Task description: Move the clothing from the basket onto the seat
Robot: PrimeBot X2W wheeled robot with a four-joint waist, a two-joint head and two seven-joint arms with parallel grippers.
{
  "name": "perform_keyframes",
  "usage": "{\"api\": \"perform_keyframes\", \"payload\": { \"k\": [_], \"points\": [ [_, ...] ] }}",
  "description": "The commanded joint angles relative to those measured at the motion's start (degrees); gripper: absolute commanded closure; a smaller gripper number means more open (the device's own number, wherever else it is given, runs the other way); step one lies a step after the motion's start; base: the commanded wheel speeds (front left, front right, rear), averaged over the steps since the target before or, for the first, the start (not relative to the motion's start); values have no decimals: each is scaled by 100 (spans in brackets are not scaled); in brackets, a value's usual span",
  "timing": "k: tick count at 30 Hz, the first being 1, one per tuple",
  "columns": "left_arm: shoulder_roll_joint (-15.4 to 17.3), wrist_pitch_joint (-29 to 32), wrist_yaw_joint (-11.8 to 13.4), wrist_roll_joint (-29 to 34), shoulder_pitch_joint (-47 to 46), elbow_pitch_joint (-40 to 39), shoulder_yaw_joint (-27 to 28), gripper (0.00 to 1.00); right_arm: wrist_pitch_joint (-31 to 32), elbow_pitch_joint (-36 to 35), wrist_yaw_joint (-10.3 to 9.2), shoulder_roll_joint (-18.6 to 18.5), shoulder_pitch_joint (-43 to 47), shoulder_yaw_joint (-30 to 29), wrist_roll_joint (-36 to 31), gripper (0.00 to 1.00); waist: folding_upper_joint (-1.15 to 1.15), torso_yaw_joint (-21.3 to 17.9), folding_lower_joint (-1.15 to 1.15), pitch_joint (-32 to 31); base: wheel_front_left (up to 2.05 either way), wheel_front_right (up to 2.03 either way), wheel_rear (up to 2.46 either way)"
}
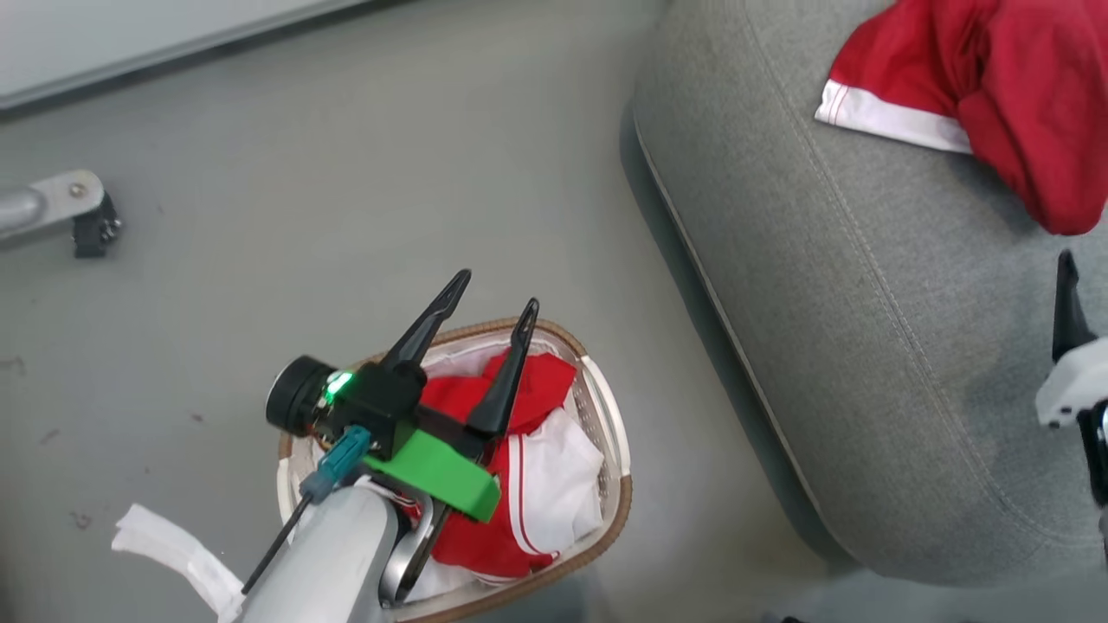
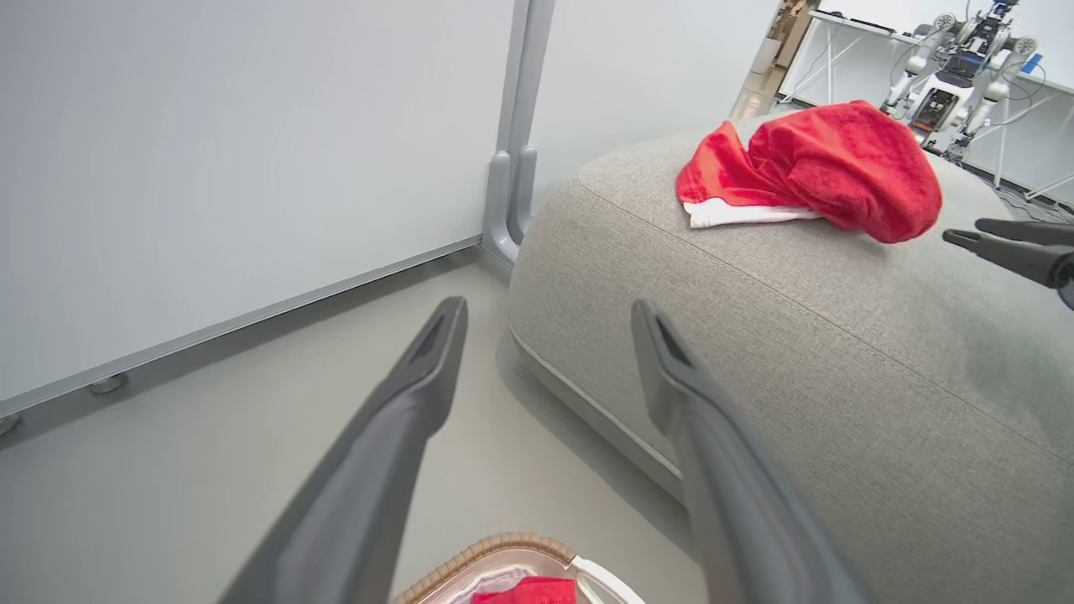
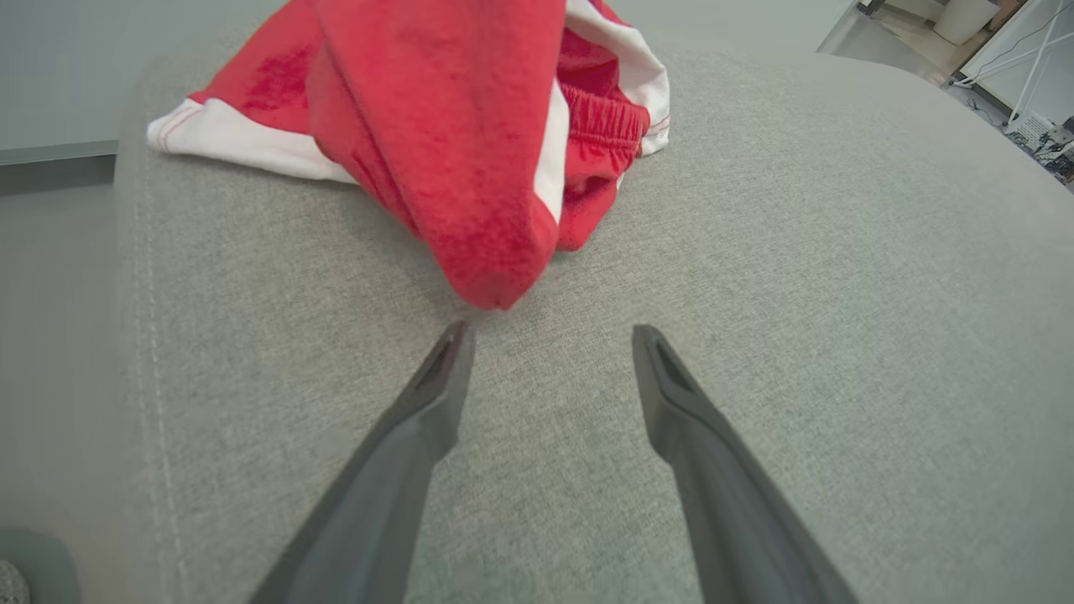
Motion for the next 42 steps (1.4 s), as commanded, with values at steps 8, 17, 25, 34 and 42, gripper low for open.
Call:
{"api": "perform_keyframes", "payload": {
  "k": [8, 17, 25, 34, 42],
  "points": [
    [-260, -4, -17, 274, 882, 82, 1126, 0, 0, -879, -8, 455, 890, 170, 68, 0, 0, 555, 0, -1111, 0, 0, 0],
    [-461, -4, 60, 738, 1391, 70, 2482, 0, 0, -1771, -8, 1050, 1086, 980, 251, 0, 0, 941, 0, -1555, 0, 0, 0],
    [-548, -4, 101, 963, 1629, 169, 3258, 0, 0, -2060, -8, 1272, 1265, 1424, 353, 0, 0, 1211, 0, -1812, 0, 0, 0],
    [-584, -4, 77, 859, 2024, 255, 3608, 0, 0, -2077, -8, 1400, 1639, 1496, 476, 0, 0, 1290, 0, -2045, 0, 0, 0],
    [-585, -4, 98, 706, 2267, 187, 3480, 0, 0, -2018, -8, 1416, 1841, 1528, 420, 0, 0, 1265, 0, -2146, 0, 0, 0]
  ]
}}
